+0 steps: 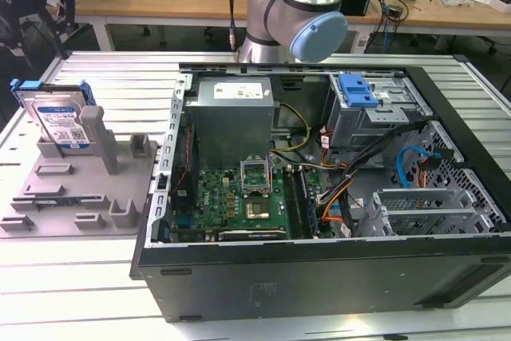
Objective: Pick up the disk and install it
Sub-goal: 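Pick up the disk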
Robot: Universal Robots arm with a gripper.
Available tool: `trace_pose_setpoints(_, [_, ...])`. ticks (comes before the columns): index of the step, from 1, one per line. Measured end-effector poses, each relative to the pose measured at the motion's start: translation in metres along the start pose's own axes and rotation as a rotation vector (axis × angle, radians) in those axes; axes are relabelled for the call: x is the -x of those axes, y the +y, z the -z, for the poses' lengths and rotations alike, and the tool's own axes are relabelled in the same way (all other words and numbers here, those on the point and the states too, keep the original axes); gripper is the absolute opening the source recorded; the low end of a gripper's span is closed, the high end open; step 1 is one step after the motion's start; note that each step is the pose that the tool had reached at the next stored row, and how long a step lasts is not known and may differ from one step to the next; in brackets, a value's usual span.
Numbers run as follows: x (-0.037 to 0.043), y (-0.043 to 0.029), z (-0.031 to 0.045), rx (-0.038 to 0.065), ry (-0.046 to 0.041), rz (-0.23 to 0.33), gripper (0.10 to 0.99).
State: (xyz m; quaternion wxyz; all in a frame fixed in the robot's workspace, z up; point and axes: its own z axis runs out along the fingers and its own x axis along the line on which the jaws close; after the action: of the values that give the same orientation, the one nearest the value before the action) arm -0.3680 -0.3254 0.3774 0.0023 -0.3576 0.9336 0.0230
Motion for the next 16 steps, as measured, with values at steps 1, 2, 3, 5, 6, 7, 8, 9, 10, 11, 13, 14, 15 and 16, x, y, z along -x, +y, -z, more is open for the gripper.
trace_pose_setpoints(1, [0.0, 0.0, -0.0002, 0.0, 0.0014, 0.029, 0.482])
trace_pose_setpoints(2, [0.0, 0.0, -0.0003, 0.001, 0.0023, 0.048, 0.482])
trace_pose_setpoints(3, [0.0, 0.0, -0.0004, 0.001, 0.0033, 0.067, 0.482])
trace_pose_setpoints(5, [0.0, -0.0001, -0.0007, 0.001, 0.0054, 0.107, 0.482])
trace_pose_setpoints(6, [0.0, -0.0001, -0.0008, 0.001, 0.0066, 0.131, 0.482])
trace_pose_setpoints(7, [0.0, -0.0001, -0.001, 0.002, 0.0077, 0.15, 0.482])
trace_pose_setpoints(8, [0.0, 0.0, -0.0012, 0.002, 0.0091, 0.175, 0.482])
trace_pose_setpoints(9, [0.0, -0.0001, -0.0013, 0.002, 0.0104, 0.193, 0.482])
trace_pose_setpoints(10, [0.0, -0.0001, -0.0015, 0.002, 0.0124, 0.228, 0.482])
trace_pose_setpoints(11, [0.0, -0.0001, -0.0016, 0.002, 0.0136, 0.247, 0.482])
trace_pose_setpoints(13, [-0.0001, -0.0001, -0.0021, 0.002, 0.0176, 0.322, 0.482])
trace_pose_setpoints(14, [0.0, -0.0001, -0.0022, 0.002, 0.0188, 0.34, 0.482])
trace_pose_setpoints(15, [0.0, -0.0001, -0.0023, 0.002, 0.0198, 0.358, 0.482])
trace_pose_setpoints(16, [0.0, -0.0001, -0.0025, 0.002, 0.0217, 0.395, 0.482])
